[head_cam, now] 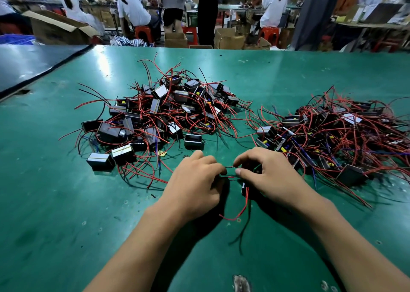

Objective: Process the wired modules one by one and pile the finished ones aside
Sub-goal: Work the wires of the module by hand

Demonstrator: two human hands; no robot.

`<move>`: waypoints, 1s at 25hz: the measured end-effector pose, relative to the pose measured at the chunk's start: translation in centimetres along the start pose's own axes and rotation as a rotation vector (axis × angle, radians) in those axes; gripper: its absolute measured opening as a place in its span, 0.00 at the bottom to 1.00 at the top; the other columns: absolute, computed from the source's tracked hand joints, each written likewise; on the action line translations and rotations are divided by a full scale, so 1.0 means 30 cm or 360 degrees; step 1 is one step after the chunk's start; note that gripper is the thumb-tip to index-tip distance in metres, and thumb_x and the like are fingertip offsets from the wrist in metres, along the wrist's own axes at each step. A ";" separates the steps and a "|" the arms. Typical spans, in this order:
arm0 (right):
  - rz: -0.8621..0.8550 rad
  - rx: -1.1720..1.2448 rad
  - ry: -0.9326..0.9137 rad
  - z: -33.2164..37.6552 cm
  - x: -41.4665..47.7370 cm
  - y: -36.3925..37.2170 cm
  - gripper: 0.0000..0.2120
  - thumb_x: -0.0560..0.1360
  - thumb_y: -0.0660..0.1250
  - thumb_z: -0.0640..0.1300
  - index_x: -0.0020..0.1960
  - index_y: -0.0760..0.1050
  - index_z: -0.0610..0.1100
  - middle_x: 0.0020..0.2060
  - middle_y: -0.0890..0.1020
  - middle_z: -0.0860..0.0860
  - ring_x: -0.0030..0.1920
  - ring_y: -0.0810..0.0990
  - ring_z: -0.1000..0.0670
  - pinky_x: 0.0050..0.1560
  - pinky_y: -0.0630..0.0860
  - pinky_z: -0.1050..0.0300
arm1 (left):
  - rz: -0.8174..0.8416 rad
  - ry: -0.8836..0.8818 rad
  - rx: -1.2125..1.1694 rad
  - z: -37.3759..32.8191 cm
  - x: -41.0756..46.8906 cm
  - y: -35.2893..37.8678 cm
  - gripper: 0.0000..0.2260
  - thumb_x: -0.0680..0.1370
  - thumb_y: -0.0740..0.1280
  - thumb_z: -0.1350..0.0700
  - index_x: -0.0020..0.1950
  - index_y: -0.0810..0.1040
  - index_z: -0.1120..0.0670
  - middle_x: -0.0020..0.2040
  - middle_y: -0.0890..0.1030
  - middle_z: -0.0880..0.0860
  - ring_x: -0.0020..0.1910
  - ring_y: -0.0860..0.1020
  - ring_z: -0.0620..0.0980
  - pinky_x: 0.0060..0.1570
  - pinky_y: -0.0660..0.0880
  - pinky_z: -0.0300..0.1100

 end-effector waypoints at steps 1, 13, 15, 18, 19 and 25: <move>-0.0009 -0.0027 -0.0010 0.002 0.000 -0.005 0.06 0.74 0.74 0.41 0.48 0.82 0.50 0.43 0.83 0.54 0.44 0.80 0.58 0.49 0.73 0.67 | 0.0091 -0.0047 0.0046 0.008 0.004 0.013 0.10 0.76 0.63 0.52 0.53 0.81 0.51 0.47 0.79 0.48 0.50 0.70 0.52 0.49 0.72 0.50; -0.0295 0.0035 -0.0002 0.037 -0.023 -0.001 0.04 0.73 0.75 0.42 0.46 0.83 0.50 0.45 0.71 0.54 0.47 0.71 0.62 0.51 0.63 0.74 | -0.0398 -0.0428 -0.0576 0.063 -0.016 -0.031 0.13 0.78 0.65 0.60 0.60 0.80 0.47 0.43 0.79 0.48 0.47 0.75 0.48 0.50 0.73 0.44; -0.0273 0.0084 -0.0001 0.041 -0.022 0.014 0.05 0.74 0.74 0.41 0.46 0.81 0.51 0.44 0.75 0.55 0.45 0.75 0.59 0.47 0.66 0.71 | -0.0464 -0.0394 -0.0635 0.061 -0.017 -0.035 0.12 0.77 0.67 0.63 0.55 0.82 0.50 0.42 0.80 0.45 0.47 0.77 0.46 0.50 0.71 0.35; -0.0272 0.0233 0.0072 0.025 -0.021 0.034 0.07 0.75 0.74 0.40 0.45 0.80 0.51 0.40 0.81 0.56 0.40 0.78 0.57 0.43 0.71 0.69 | -0.0492 -0.0374 -0.0704 0.063 -0.012 -0.040 0.10 0.75 0.68 0.65 0.51 0.83 0.52 0.41 0.83 0.43 0.45 0.78 0.42 0.48 0.69 0.26; -0.0263 0.0295 0.0112 0.019 -0.021 0.038 0.06 0.75 0.73 0.41 0.45 0.80 0.51 0.38 0.82 0.56 0.37 0.79 0.57 0.41 0.72 0.66 | -0.0487 -0.0355 -0.0733 0.063 -0.010 -0.039 0.09 0.75 0.69 0.64 0.51 0.83 0.53 0.41 0.84 0.44 0.44 0.79 0.40 0.49 0.71 0.27; -0.0088 0.0749 0.0237 0.013 -0.023 0.059 0.06 0.77 0.71 0.40 0.45 0.79 0.49 0.32 0.81 0.46 0.30 0.80 0.46 0.33 0.81 0.47 | -0.0480 -0.0339 -0.0823 0.063 -0.012 -0.029 0.10 0.77 0.69 0.61 0.57 0.84 0.52 0.42 0.86 0.48 0.40 0.82 0.41 0.46 0.77 0.37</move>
Point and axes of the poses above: each hand's wrist, its own x-axis towards the middle knuckle, its own y-axis out of the palm, z = x × y, the point moved 5 cm from there along x, towards the middle knuckle
